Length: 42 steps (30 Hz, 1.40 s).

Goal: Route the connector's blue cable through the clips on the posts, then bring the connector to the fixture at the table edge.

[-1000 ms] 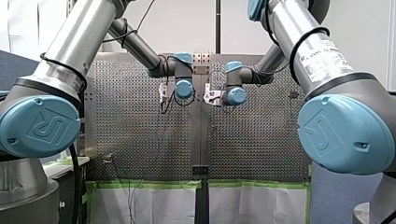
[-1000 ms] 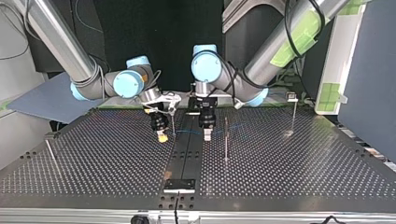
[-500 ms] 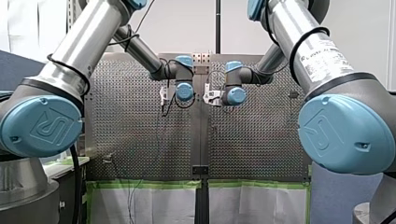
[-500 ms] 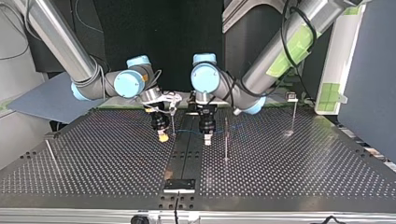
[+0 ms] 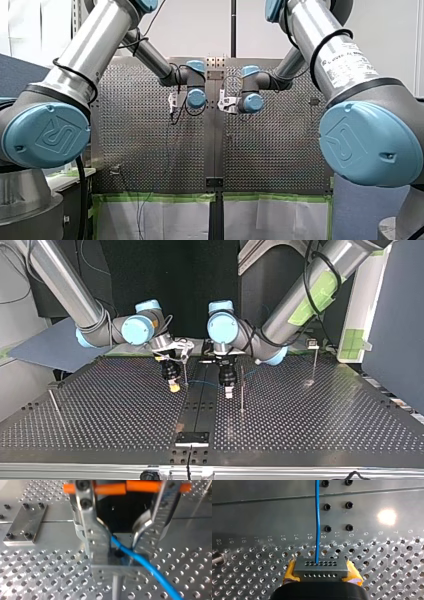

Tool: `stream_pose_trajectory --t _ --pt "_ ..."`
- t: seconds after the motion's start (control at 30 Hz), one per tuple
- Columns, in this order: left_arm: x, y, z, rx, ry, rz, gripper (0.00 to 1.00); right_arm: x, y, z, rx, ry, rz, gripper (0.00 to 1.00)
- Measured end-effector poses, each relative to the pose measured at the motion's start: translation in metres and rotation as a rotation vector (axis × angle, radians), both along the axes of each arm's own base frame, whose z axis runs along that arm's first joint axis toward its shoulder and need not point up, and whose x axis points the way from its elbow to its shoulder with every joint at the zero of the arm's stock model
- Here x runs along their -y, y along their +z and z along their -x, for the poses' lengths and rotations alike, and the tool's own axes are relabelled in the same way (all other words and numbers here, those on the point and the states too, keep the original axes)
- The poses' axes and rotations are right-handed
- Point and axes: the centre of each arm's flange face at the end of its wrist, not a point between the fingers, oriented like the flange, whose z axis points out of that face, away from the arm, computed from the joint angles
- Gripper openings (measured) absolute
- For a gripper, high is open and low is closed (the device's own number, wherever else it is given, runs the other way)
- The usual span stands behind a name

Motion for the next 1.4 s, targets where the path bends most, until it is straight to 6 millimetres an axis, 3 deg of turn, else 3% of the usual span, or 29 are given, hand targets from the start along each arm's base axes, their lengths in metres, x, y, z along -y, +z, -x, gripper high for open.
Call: stream_pose_trajectory --t 0.03,0.07,0.1,0.13,0.17,0.2,0.27,0.8,1.4 --pt "-0.001 0.000 0.000 -0.003 0.003 -0.002 0.87 0.000 0.000 0.000 0.000 -0.001 0.000 0.00" --pt "-0.002 0.000 0.000 -0.004 0.005 -0.004 0.63 0.000 0.000 0.000 0.000 -0.001 0.000 0.00" --pt "-0.002 -0.001 0.000 -0.006 0.006 -0.006 0.47 0.001 0.000 0.001 0.000 -0.001 0.000 0.00" --pt "-0.003 -0.001 0.000 -0.008 0.009 -0.010 0.47 0.001 0.000 0.001 -0.001 -0.001 0.000 0.00" --pt "-0.003 -0.001 0.000 -0.010 0.011 -0.014 0.24 0.001 0.000 0.001 -0.001 -0.002 0.000 0.00" --pt "-0.003 -0.001 0.000 -0.012 0.013 -0.018 0.24 0.001 0.000 0.001 -0.001 -0.002 0.000 0.00" --pt "-0.004 -0.001 0.000 -0.015 0.017 -0.025 0.00 0.001 0.000 0.001 -0.001 -0.002 0.000 0.00" --pt "-0.006 -0.004 0.002 -0.037 0.026 -0.063 0.00 0.001 -0.001 0.002 -0.005 -0.004 -0.008 0.00" --pt "0.013 -0.038 0.038 -0.052 -0.019 -0.094 0.00 -0.003 -0.011 0.013 -0.079 -0.050 -0.064 0.00"
